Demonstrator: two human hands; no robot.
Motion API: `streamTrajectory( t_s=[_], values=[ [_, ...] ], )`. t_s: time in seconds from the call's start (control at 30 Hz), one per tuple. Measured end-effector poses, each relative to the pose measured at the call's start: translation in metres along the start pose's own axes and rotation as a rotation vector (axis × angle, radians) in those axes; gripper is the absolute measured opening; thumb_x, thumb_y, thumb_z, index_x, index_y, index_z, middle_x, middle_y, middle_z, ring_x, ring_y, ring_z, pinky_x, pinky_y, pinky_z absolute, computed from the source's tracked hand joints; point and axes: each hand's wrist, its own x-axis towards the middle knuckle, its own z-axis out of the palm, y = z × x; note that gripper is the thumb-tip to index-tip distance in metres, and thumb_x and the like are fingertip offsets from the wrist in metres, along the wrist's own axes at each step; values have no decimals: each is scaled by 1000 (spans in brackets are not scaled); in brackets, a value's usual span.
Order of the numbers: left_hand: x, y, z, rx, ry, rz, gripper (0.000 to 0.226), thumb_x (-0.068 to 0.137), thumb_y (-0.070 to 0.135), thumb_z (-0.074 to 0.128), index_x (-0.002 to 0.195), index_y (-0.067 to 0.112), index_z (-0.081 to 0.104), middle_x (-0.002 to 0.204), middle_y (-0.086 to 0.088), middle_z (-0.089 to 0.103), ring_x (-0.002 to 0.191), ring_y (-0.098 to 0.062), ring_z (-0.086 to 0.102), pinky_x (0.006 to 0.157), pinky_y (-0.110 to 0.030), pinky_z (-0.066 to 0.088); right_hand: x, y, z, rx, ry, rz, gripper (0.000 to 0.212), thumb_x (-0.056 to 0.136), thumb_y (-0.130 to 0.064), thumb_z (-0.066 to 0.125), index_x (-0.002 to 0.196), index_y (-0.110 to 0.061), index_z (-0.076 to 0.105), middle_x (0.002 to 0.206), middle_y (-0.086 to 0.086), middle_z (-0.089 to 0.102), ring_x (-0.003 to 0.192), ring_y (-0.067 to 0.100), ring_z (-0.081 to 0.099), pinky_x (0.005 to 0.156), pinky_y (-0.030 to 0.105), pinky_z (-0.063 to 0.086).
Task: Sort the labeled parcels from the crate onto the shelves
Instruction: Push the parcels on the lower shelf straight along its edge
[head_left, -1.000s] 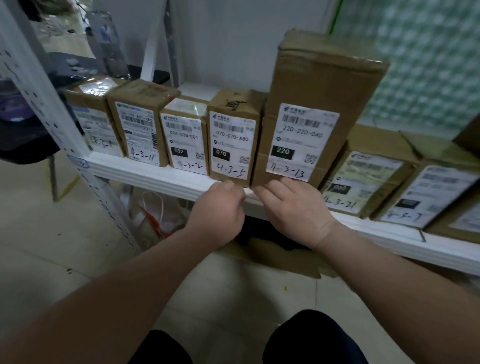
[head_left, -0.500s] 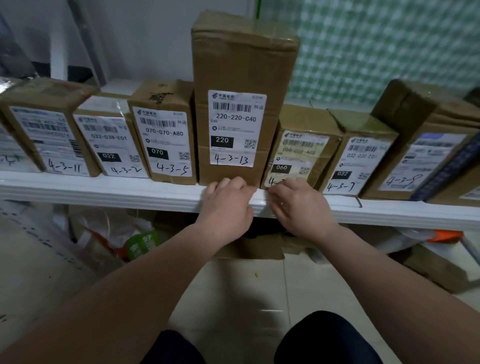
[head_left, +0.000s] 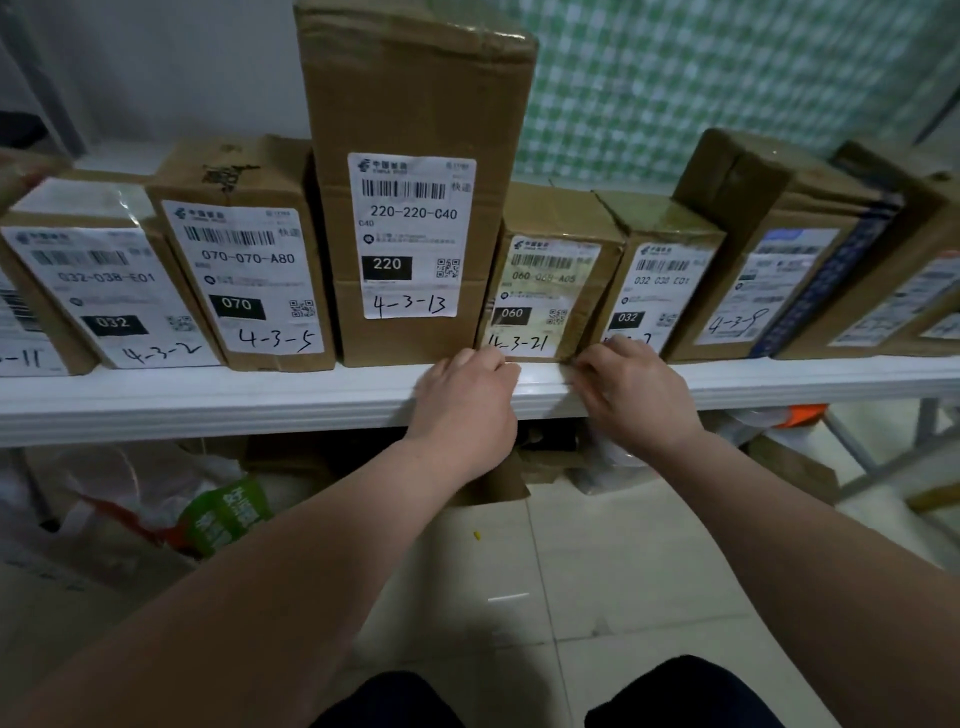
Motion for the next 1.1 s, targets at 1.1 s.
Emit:
streamTrajectory(
  t_s=[1.1],
  values=[
    [37,110,46,60,-23,10,48,85,22,55,132,17,45,129,-2,43,119,-24,38,107,-36,28,-25,114,-4,11,24,-37,27,100,-30,47,106,-10,64,108,10,59,100,33,53,79,43,45]
  ],
)
